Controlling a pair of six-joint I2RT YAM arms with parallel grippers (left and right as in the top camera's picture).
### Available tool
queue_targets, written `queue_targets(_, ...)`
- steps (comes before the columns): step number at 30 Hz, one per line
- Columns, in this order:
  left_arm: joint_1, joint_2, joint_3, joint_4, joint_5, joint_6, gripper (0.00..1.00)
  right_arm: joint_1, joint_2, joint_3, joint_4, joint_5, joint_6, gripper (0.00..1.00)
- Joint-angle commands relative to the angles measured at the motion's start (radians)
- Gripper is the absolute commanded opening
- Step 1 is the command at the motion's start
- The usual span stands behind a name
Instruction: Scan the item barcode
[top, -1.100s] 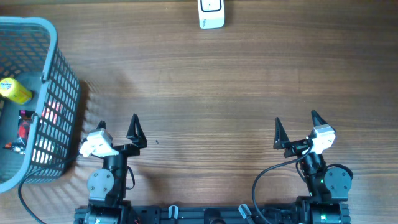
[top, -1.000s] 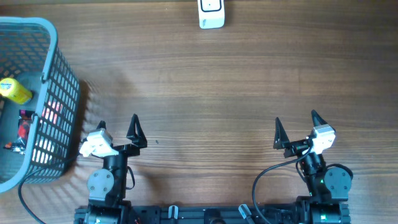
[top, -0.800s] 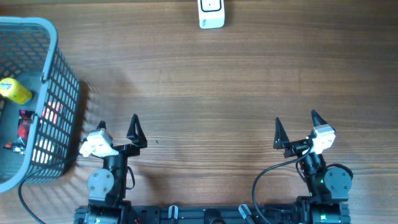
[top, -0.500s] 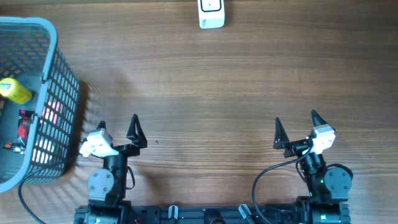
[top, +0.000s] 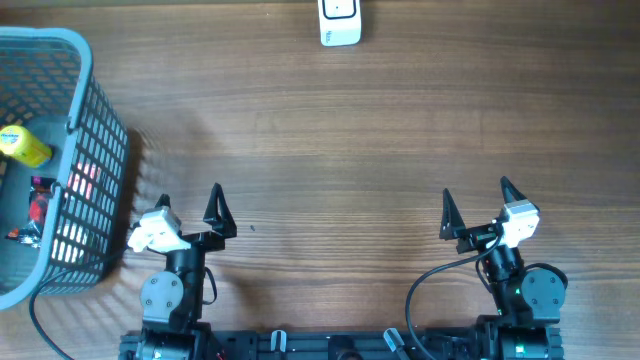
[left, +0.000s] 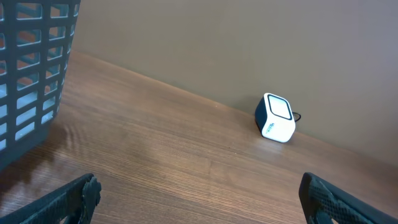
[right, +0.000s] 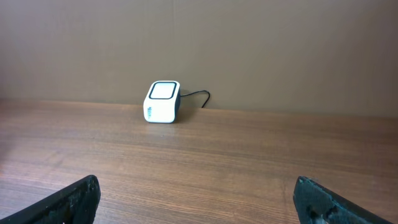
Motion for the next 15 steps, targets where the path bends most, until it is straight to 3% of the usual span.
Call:
queue_targets(1, 0.005, -0.001, 0.0, -0.004, -0.002, 0.016, 1.0, 0.004, -0.003, -0.001, 0.006, -0.013, -0.004, 1.0)
queue_targets(6, 0.005, 0.0, 0.0, -0.003, 0.044, 0.023, 1.0, 0.004, -0.003, -0.001, 0.006, -0.013, -0.004, 1.0)
queue_targets(10, 0.005, 0.0, 0.016, -0.013, 0.148, 0.181, 1.0, 0.004, -0.003, -0.001, 0.006, -0.013, -0.004, 1.0)
queue_targets(15, 0.005, 0.04, 0.141, -0.016, 0.216, 0.203, 1.0, 0.004, -0.003, -0.001, 0.006, -0.013, -0.004, 1.0)
